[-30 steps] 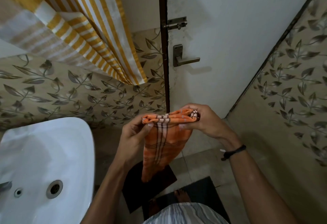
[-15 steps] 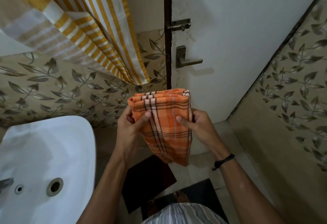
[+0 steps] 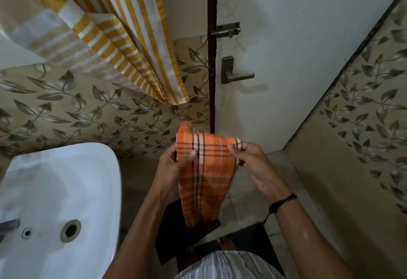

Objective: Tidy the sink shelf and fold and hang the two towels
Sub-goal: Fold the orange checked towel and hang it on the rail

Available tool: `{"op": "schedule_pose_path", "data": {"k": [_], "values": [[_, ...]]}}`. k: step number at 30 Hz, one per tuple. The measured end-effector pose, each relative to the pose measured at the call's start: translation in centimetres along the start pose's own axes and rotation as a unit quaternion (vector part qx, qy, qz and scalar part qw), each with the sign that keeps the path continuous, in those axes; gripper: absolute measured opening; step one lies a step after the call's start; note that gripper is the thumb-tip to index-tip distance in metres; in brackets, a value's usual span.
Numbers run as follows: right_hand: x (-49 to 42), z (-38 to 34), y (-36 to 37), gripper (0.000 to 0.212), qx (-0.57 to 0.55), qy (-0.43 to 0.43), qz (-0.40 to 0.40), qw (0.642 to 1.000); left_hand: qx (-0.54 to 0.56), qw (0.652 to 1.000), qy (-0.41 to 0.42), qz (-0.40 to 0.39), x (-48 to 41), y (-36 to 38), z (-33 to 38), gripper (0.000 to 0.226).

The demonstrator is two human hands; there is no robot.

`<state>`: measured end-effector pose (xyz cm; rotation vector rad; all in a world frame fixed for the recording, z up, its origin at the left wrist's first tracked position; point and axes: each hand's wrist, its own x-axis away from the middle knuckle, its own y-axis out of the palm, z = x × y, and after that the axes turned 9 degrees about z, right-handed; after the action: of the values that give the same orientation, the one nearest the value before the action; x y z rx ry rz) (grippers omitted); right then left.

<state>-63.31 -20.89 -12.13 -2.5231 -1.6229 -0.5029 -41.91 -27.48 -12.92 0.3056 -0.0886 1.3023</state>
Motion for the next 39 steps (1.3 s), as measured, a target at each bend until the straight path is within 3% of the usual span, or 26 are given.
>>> {"op": "schedule_pose_path", "data": {"k": [3,7,9,11,14,16,21,26,30,33,36,39], "values": [[0.2,-0.4,0.7,0.021,-0.072,-0.017,0.016,0.997,-0.065,0.997,-0.010,-0.049,-0.4,-1.5,-0.3,0.037],[0.6,0.4,1.0,0.028,0.025,0.004,-0.035,0.999,-0.031,0.999,0.030,0.015,-0.4,-1.2,-0.3,0.031],[0.7,1.2,1.2,0.026,0.027,0.015,-0.005,1.000,0.015,0.999,0.021,0.044,-0.4,-1.0,-0.1,0.031],[0.7,1.5,1.4,0.025,-0.035,0.010,0.025,0.999,0.032,0.999,-0.011,0.042,-0.5,-1.5,-0.2,0.035],[0.4,1.0,1.4,0.032,-0.200,0.020,0.010,0.980,-0.062,0.995,-0.072,-0.005,-0.3,-2.7,-1.1,0.033],[0.4,0.9,1.1,0.032,-0.246,0.034,-0.008,0.969,-0.083,0.994,-0.070,-0.018,0.0,-2.8,-1.8,0.028],[0.9,2.4,0.6,0.027,0.029,0.052,0.027,0.998,-0.059,0.998,-0.016,0.009,-0.1,-1.6,-1.9,0.024],[1.0,2.7,1.3,0.021,-0.034,0.040,0.130,0.990,-0.072,0.997,-0.013,-0.018,-0.3,-1.6,-1.8,0.023],[0.7,2.6,1.5,0.041,-0.064,0.010,0.123,0.990,-0.075,0.997,0.012,0.008,-0.6,-2.0,-1.6,0.022],[1.0,3.0,1.8,0.045,-0.110,-0.050,0.099,0.988,-0.060,0.997,0.018,0.036,-0.7,-1.8,-1.7,0.019],[1.0,4.0,1.7,0.047,-0.178,-0.044,0.097,0.978,-0.034,0.998,0.021,0.054,-0.8,-1.7,-1.7,0.018],[1.1,5.5,1.8,0.030,-0.070,-0.017,0.095,0.993,-0.016,0.998,0.021,0.048,-0.5,-1.2,-1.8,0.019]]}}
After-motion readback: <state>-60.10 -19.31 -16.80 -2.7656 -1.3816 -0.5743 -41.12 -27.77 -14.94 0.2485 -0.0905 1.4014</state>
